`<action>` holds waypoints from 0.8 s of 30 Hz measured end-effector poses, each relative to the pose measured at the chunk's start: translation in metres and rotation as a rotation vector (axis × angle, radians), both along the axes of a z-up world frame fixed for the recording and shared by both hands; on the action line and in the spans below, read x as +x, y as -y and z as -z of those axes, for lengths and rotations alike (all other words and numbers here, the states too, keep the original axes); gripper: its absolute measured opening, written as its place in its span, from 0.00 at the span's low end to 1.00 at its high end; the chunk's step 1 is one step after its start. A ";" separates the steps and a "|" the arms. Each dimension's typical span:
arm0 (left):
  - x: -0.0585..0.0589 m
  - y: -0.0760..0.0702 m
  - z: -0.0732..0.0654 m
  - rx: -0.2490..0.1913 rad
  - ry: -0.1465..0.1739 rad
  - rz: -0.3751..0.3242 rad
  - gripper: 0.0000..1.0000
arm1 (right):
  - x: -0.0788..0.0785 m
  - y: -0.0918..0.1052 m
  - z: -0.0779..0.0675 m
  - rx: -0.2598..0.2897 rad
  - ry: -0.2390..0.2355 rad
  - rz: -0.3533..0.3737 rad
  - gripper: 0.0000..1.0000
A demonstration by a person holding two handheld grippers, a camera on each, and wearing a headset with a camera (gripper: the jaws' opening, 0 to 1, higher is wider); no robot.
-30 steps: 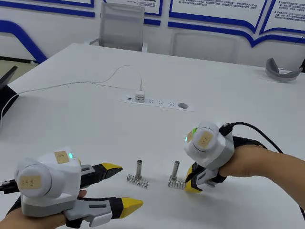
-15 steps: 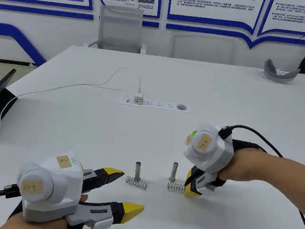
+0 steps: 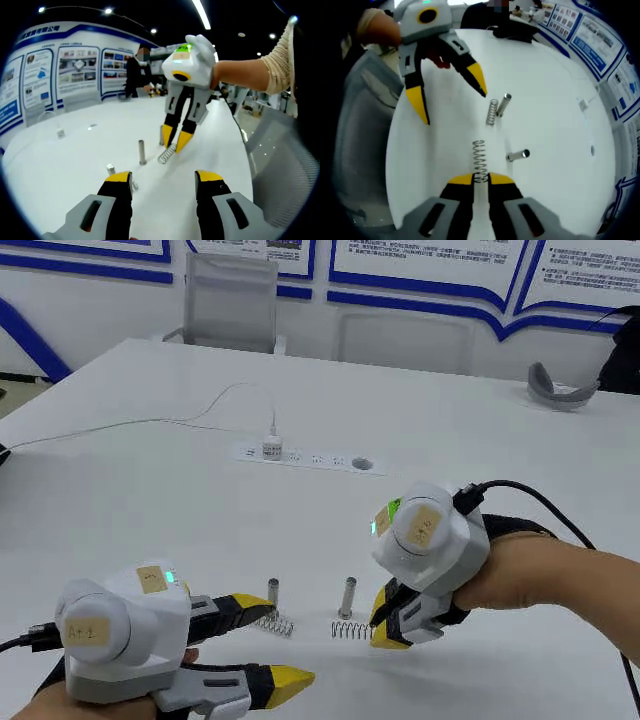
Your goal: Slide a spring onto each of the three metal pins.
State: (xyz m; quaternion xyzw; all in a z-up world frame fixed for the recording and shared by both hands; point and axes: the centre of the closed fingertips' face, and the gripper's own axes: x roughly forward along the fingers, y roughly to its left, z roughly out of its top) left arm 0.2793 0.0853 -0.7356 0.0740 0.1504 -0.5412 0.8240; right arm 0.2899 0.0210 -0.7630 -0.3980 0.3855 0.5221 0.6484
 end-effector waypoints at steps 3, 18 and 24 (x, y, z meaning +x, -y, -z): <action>-0.001 0.006 -0.002 -0.002 0.008 0.017 0.50 | -0.004 -0.002 -0.004 -0.001 0.005 -0.013 0.11; -0.010 0.027 -0.008 0.003 0.053 0.101 0.35 | -0.019 -0.021 -0.024 0.005 0.031 -0.089 0.12; -0.013 0.031 -0.008 0.014 0.073 0.124 0.28 | -0.023 -0.025 -0.026 0.000 0.032 -0.122 0.12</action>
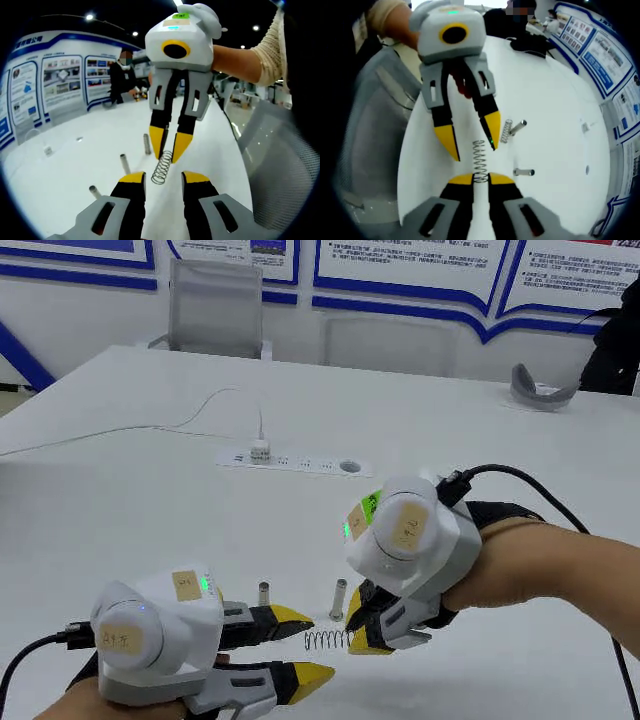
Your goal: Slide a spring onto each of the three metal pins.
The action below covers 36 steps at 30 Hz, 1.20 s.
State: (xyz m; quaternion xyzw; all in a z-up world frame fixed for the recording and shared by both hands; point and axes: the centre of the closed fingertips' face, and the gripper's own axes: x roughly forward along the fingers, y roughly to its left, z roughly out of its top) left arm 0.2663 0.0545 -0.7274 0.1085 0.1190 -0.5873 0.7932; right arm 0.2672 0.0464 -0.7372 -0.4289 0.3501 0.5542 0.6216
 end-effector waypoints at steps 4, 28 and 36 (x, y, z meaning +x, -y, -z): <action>0.001 0.001 0.000 0.010 0.021 0.007 0.22 | -0.001 -0.001 -0.001 -0.004 0.000 -0.015 0.12; 0.000 0.001 -0.001 0.019 0.048 0.003 0.12 | -0.010 -0.022 -0.042 0.046 0.039 -0.081 0.10; -0.001 0.003 -0.005 0.007 0.051 0.008 0.11 | -0.007 -0.032 -0.047 0.071 0.062 -0.086 0.03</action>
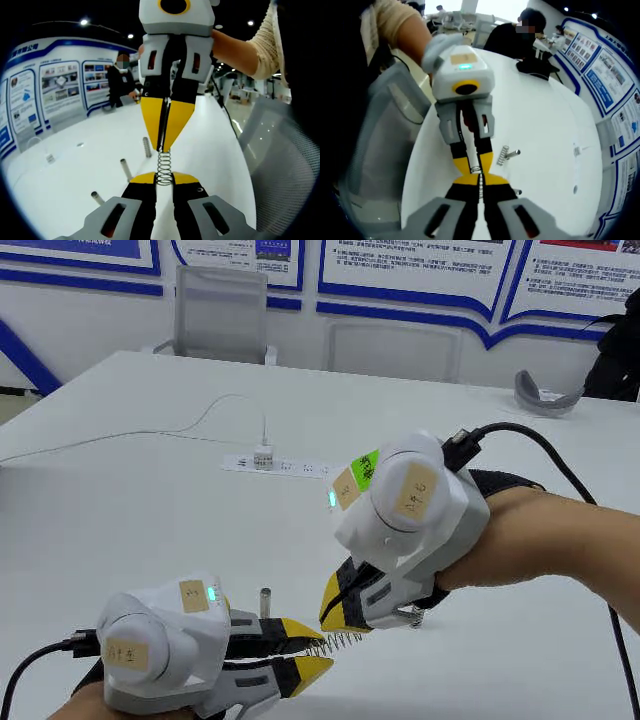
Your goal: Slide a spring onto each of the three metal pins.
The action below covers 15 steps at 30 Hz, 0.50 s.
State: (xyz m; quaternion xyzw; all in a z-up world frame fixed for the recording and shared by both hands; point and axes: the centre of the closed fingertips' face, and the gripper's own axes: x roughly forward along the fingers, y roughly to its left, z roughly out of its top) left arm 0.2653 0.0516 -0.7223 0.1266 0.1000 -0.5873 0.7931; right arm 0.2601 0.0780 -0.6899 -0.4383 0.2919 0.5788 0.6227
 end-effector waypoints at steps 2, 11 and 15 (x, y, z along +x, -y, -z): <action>0.001 -0.001 0.001 -0.004 -0.007 -0.002 0.11 | 0.000 0.000 0.000 0.002 -0.003 0.003 0.03; 0.002 -0.003 0.001 0.003 -0.002 -0.005 0.11 | 0.007 0.013 -0.003 0.014 -0.006 0.050 0.13; 0.003 -0.003 0.000 0.000 0.001 -0.007 0.11 | 0.006 0.020 0.006 -0.007 -0.021 0.062 0.17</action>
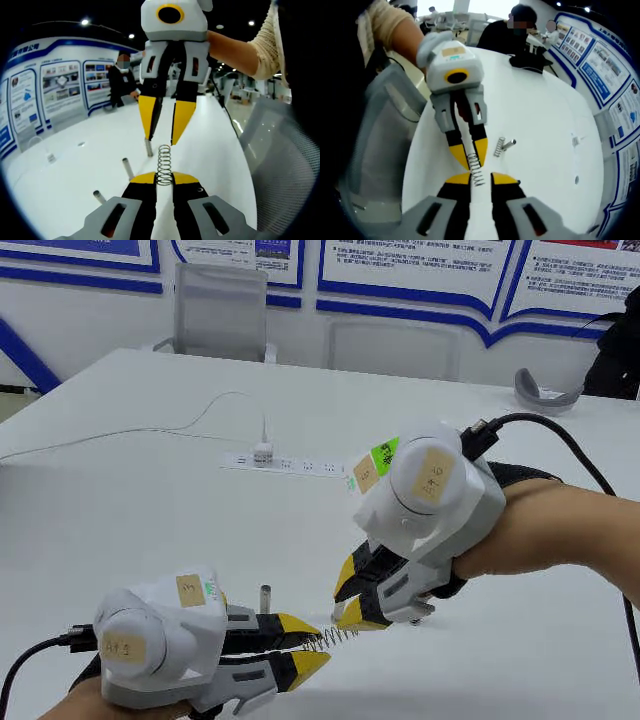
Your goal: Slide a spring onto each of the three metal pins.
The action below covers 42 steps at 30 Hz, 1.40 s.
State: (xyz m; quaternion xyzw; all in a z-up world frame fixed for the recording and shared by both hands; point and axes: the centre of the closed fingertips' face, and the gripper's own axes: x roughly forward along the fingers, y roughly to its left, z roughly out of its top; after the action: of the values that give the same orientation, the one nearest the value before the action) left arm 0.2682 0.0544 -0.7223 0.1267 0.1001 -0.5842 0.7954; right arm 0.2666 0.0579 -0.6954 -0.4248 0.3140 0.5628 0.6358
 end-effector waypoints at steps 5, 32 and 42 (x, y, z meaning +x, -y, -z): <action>0.000 0.000 -0.003 -0.007 0.006 -0.002 0.11 | 0.001 0.007 0.012 -0.014 -0.028 0.015 0.18; 0.002 -0.002 -0.006 -0.024 -0.005 -0.012 0.11 | -0.002 -0.012 -0.006 0.060 -0.001 -0.004 0.11; 0.003 -0.003 -0.008 -0.035 -0.007 -0.020 0.11 | -0.004 -0.027 -0.012 0.096 0.004 -0.018 0.13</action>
State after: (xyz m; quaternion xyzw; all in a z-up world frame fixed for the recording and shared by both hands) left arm 0.2708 0.0569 -0.7142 0.1100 0.0939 -0.5784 0.8028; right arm 0.2625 0.0847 -0.6837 -0.3975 0.2814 0.5820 0.6511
